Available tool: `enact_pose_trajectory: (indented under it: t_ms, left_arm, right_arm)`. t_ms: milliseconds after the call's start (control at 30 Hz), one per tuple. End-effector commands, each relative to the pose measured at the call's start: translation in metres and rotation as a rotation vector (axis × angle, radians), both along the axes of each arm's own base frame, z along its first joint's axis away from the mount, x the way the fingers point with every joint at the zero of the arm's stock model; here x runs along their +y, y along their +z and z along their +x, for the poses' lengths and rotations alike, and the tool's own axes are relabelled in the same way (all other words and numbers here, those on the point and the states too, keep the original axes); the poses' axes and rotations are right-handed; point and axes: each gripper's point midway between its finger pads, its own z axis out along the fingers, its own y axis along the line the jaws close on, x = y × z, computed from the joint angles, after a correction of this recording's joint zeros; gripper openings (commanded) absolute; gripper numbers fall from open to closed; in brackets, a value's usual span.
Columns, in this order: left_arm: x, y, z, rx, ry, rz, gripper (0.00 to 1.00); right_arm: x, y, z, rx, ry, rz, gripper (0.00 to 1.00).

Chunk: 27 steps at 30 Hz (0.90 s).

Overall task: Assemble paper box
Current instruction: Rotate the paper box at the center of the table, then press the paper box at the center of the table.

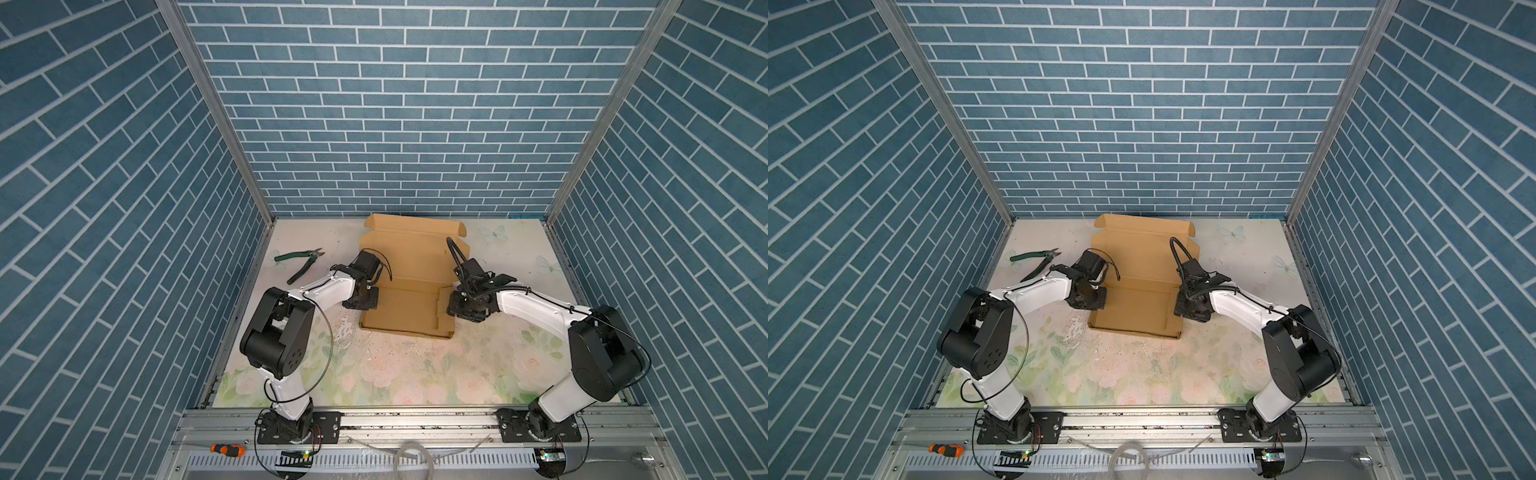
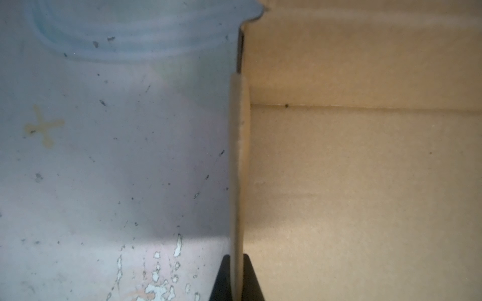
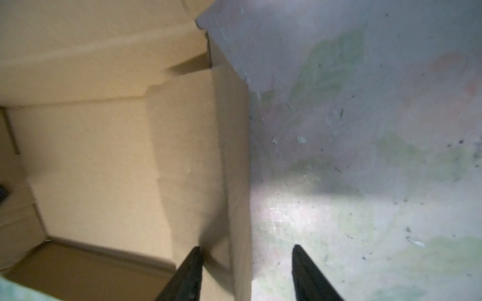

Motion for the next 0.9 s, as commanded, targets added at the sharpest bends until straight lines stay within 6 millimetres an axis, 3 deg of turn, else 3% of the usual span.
enact_pose_trajectory:
  t_ms: [0, 467, 500, 567, 867]
  left_arm:
    - [0.007, -0.025, -0.044, 0.176, -0.002, 0.029, 0.04]
    - [-0.009, -0.007, -0.050, 0.154, 0.005, -0.031, 0.03]
    - [-0.009, -0.007, -0.050, 0.154, 0.008, -0.033, 0.03]
    - [-0.011, -0.005, -0.051, 0.153, 0.009, -0.042, 0.03]
    - [-0.022, 0.006, -0.053, 0.135, 0.013, -0.078, 0.03]
  right_arm:
    - [-0.019, -0.017, -0.002, -0.004, 0.035, -0.149, 0.44]
    - [-0.029, -0.036, 0.003, 0.013, 0.155, -0.423, 0.23]
    - [-0.031, -0.038, 0.002, 0.017, 0.162, -0.446, 0.19]
    - [-0.035, -0.042, 0.002, 0.026, 0.172, -0.498, 0.00]
    - [-0.046, -0.048, 0.005, 0.024, 0.194, -0.635, 0.00]
